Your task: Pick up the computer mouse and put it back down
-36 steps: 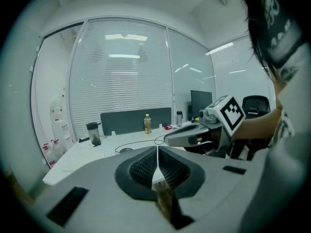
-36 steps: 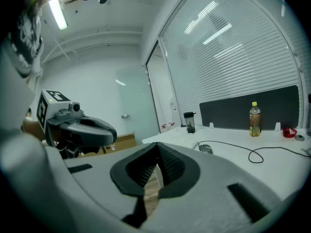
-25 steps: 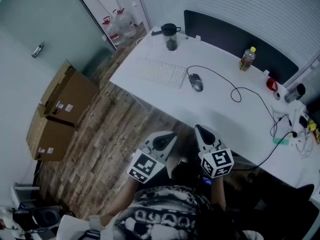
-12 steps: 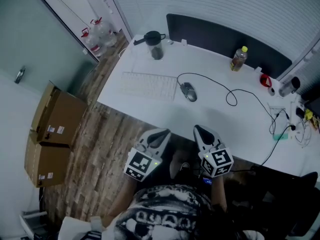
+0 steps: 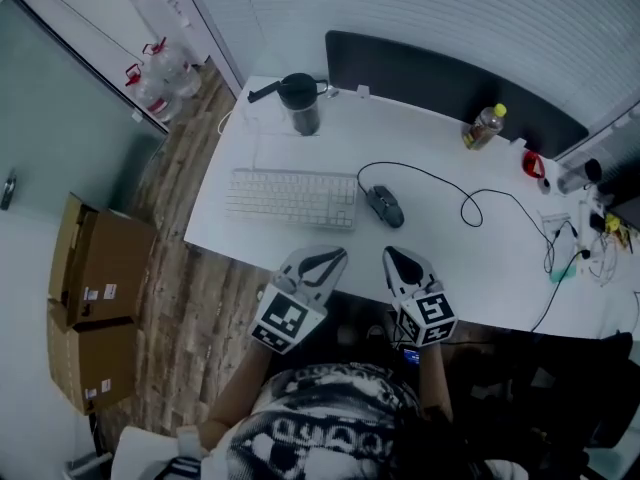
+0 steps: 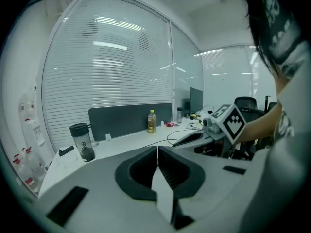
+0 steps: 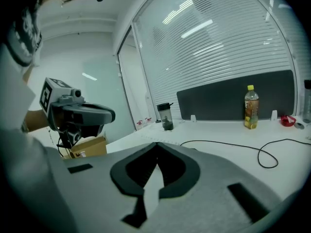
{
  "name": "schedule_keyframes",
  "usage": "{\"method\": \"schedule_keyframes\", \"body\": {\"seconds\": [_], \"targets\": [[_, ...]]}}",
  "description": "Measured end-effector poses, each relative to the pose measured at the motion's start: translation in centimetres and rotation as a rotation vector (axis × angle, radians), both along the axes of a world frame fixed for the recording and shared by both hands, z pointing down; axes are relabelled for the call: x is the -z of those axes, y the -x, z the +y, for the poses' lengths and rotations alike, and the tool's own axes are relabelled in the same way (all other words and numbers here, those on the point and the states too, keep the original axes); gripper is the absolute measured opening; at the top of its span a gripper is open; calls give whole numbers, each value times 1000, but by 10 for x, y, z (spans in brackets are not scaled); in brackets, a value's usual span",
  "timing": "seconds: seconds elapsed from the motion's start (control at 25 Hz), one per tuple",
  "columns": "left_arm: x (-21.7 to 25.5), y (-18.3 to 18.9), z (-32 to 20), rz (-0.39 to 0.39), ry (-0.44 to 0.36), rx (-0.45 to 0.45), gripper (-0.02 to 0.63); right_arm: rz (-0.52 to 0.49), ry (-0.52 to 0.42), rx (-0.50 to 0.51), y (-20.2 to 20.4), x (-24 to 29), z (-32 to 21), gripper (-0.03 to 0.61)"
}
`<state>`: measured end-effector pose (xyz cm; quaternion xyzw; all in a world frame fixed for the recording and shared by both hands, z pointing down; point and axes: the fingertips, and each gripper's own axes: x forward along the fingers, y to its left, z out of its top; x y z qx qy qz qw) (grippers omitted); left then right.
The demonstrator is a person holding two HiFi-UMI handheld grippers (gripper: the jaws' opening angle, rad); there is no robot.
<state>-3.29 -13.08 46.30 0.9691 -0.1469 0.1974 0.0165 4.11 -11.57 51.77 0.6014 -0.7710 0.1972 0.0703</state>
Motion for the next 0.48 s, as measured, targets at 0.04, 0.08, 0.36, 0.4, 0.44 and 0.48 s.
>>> {"method": "schedule_keyframes", "body": {"seconds": [0.04,0.08,0.36,0.4,0.44,0.48], "targets": [[-1,0,-7,0,6,-12,5,7,6,-13,-1,-4,-6,-6],[-3,1,-14,0,11,-23,5,14,10,-27,-2,-8,-12,-6],[-14,-1,-46,7,47,-96,5,80,71,-79,-16,-43,-44,33],[-16,-2,-49,6,51,-107,5,90,82,-82,-20,-48,-49,54],[-18,-2,-52,4,54,-117,5,100,91,-85,-23,-52,-55,64],[-20,-2,-55,1,58,-127,5,112,100,-88,-27,-57,-61,72]]}}
